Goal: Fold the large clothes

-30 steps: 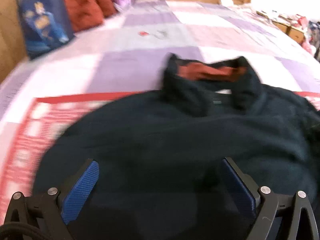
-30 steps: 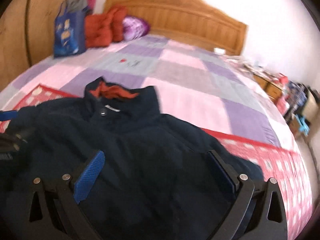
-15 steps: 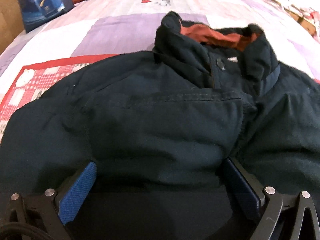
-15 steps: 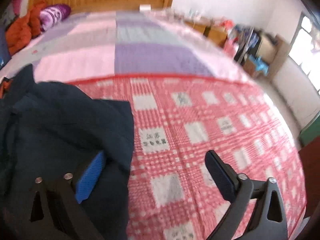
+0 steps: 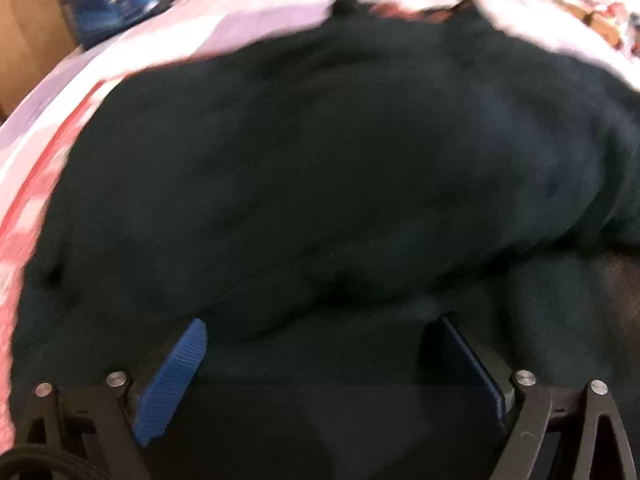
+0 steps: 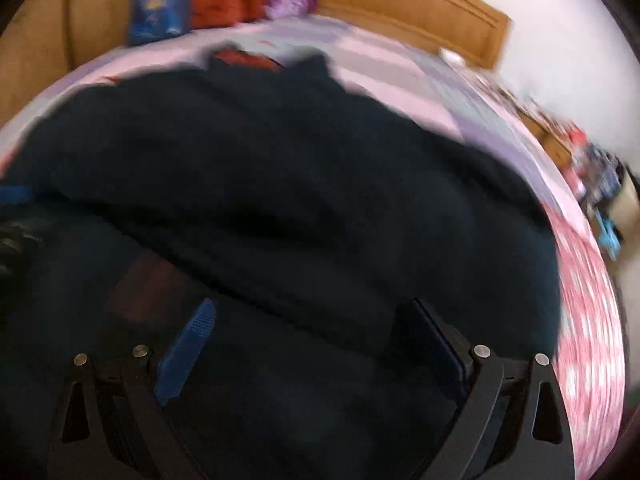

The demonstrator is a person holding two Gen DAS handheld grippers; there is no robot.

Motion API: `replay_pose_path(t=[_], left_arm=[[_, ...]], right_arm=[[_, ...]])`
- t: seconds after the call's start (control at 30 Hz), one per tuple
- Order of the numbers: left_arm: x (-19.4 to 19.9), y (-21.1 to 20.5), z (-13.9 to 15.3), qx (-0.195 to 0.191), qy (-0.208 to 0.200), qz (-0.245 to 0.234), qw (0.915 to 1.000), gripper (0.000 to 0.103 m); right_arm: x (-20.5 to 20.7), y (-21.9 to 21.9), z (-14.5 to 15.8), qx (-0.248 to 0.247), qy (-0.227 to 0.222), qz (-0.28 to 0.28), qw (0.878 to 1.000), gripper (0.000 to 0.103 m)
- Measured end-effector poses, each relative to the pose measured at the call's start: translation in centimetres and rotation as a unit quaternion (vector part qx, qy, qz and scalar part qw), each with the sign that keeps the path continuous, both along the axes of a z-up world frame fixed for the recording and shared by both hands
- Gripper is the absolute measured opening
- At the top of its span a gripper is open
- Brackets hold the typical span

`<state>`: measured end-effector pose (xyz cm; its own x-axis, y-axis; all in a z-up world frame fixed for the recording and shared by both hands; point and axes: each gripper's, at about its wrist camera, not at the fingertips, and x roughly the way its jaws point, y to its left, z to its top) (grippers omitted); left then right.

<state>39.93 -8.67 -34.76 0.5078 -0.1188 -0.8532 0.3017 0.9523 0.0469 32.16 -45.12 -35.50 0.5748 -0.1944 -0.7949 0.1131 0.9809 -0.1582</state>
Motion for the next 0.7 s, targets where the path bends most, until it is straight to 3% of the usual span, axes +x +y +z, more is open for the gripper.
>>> replay_pose_path(t=[0.07, 0.17, 0.23, 0.4, 0.53, 0.7], left_arm=[[-0.3, 3.1, -0.2, 0.001, 0.003, 0.025, 0.9997, 0.097], [-0.5, 6.8, 0.1, -0.011, 0.011, 0.051, 0.9986, 0.097], [-0.9, 7.5, 0.4, 0.001, 0.014, 0.056, 0.9983, 0.097], [-2.5, 6.3, 1.0, 0.04, 0.024, 0.038, 0.9982, 0.097], [-4.4, 6.0, 1.3, 0.039, 0.04, 0.04, 0.9976, 0.097], [-6.2, 6.4, 1.7, 0.036, 0.051, 0.044, 0.997, 0.097]], right_arm=[[-2.5, -3.7, 0.6, -0.011, -0.006, -0.036, 0.999, 0.097], [-4.6, -5.8, 1.2, -0.016, 0.017, -0.036, 0.999, 0.096], [-5.8, -5.0, 1.7, -0.026, 0.026, -0.044, 0.998, 0.096], [-8.1, 0.3, 2.9, 0.048, 0.018, -0.021, 0.998, 0.096], [-10.6, 4.3, 1.6, 0.057, 0.05, -0.007, 0.997, 0.096], [-14.7, 6.1, 1.2, 0.058, 0.058, -0.028, 0.996, 0.096]])
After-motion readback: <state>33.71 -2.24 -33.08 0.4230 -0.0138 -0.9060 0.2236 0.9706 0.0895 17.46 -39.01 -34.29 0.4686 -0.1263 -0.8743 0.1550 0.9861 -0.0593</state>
